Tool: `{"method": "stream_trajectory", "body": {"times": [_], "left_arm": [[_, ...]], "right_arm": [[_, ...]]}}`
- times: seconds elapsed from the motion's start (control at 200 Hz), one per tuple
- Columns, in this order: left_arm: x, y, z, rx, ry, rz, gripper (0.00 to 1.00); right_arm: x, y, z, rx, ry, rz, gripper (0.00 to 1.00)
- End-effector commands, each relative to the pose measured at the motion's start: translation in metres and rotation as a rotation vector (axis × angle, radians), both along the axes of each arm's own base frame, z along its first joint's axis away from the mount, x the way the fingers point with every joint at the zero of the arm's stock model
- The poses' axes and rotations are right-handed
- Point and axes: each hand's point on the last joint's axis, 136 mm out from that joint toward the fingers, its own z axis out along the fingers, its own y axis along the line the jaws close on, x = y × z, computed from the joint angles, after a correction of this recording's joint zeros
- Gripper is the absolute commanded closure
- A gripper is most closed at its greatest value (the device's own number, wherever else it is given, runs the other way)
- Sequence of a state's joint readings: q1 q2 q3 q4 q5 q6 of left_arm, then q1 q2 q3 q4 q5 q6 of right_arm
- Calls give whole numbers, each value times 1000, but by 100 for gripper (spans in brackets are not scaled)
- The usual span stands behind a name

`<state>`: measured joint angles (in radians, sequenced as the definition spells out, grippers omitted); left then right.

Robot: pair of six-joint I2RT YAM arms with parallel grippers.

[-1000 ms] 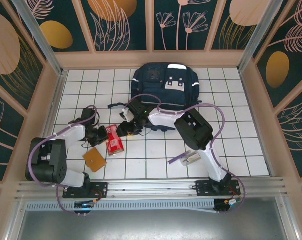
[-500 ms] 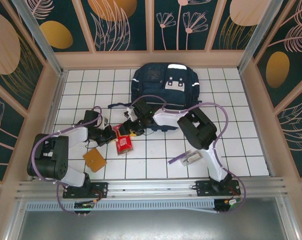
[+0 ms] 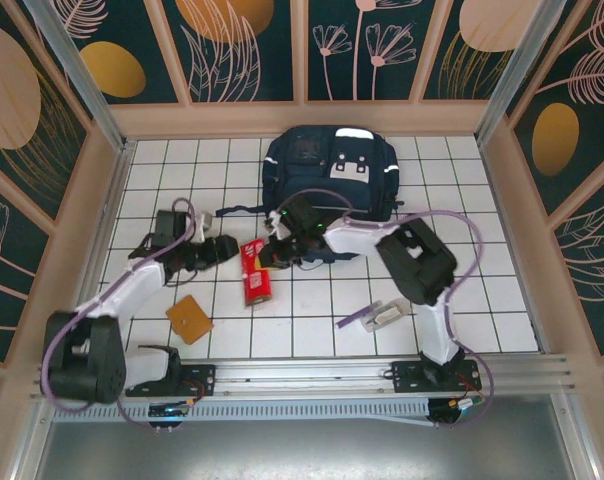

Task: Pack the student bag

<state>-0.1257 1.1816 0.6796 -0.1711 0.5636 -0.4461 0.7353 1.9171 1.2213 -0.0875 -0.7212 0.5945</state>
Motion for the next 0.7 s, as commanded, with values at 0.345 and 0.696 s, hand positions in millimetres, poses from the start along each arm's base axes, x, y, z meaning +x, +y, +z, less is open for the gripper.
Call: {"method": "stream_trajectory", "body": {"times": [0.345, 0.696], "left_arm": [[58, -147, 51, 577, -625, -616, 16], [84, -201, -43, 861, -564, -1028, 13]], "right_arm": [[119, -309, 150, -232, -432, -970, 100], [78, -388, 152, -295, -468, -1140, 100]]}}
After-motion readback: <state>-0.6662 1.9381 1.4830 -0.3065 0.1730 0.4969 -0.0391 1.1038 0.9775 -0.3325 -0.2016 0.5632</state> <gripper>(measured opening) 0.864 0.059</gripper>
